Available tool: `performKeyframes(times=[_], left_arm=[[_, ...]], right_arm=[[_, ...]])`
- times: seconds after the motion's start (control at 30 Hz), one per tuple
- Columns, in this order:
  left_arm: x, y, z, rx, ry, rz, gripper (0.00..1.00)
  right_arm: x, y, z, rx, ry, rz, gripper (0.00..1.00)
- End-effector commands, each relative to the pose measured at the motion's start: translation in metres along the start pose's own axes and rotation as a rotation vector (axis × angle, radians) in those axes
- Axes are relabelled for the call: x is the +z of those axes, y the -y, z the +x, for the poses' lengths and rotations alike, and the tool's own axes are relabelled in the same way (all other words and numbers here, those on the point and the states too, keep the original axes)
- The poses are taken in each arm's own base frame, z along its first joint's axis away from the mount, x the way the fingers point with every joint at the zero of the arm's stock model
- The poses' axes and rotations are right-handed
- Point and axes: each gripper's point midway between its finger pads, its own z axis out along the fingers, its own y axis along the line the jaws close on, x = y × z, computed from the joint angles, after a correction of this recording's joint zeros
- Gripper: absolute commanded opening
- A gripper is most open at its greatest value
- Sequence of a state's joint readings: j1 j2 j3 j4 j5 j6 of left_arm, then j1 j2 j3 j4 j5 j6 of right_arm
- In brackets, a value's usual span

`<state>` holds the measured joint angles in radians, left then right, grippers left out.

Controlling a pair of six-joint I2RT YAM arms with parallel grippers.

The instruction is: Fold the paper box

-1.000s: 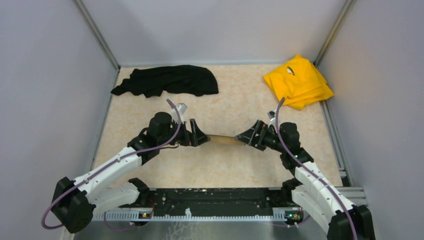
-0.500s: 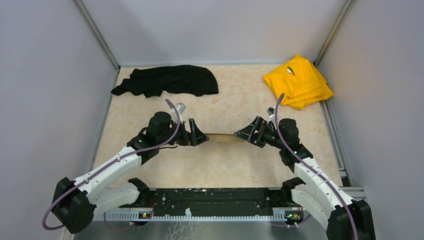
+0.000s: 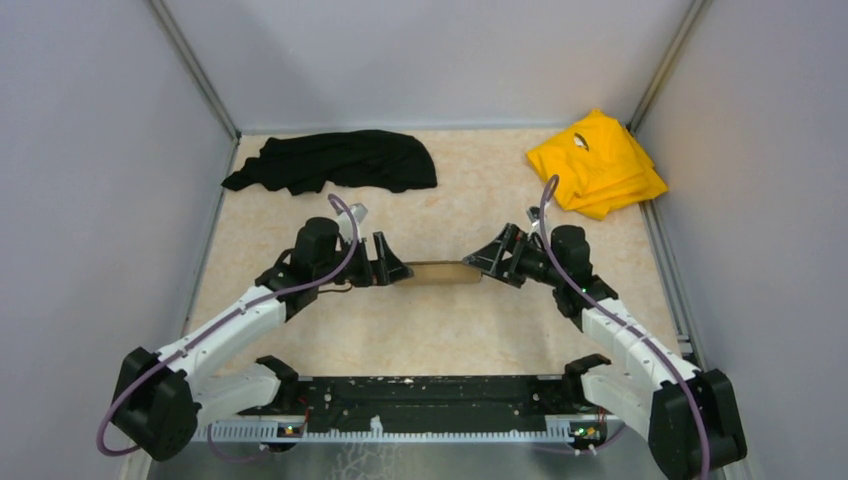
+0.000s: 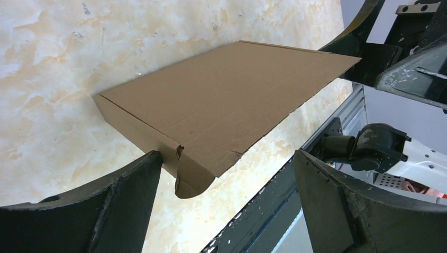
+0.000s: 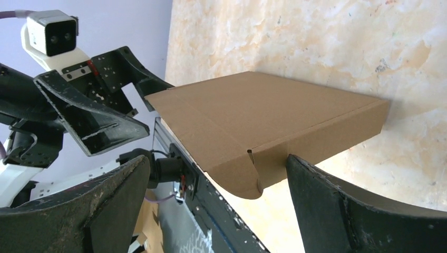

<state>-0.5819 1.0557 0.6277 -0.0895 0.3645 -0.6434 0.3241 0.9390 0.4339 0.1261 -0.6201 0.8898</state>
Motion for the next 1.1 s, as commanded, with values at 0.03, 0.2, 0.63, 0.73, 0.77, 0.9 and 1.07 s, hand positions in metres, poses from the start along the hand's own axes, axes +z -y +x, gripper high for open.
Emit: performKeyframes(times=[0.03, 0.2, 0.63, 0.73, 0.77, 0.9, 1.07], left_arm=[[-0.002, 0.037, -0.014, 0.011, 0.003, 0.179, 0.99], [0.001, 0.030, -0.021, 0.004, 0.006, 0.174, 0.99], [0.007, 0.019, -0.041, -0.004, 0.010, 0.176, 0.99], [0.008, 0.017, -0.043, -0.004, 0.004, 0.177, 0.99], [0.009, 0.016, -0.043, -0.006, 0.003, 0.176, 0.99], [0.009, 0.012, -0.045, -0.008, 0.002, 0.174, 0.99], [0.008, 0.009, -0.047, -0.007, 0.004, 0.169, 0.99]], right_arm=[[0.002, -0.051, -0.013, -0.096, -0.029, -0.174, 0.99], [0.010, -0.046, -0.015, -0.099, -0.045, -0.162, 0.99], [0.024, -0.038, -0.026, -0.116, -0.071, -0.143, 0.99], [0.025, -0.036, -0.031, -0.118, -0.069, -0.138, 0.99], [0.026, -0.034, -0.032, -0.118, -0.069, -0.136, 0.99], [0.026, -0.031, -0.035, -0.119, -0.073, -0.134, 0.99], [0.025, -0.029, -0.038, -0.124, -0.072, -0.130, 0.99]])
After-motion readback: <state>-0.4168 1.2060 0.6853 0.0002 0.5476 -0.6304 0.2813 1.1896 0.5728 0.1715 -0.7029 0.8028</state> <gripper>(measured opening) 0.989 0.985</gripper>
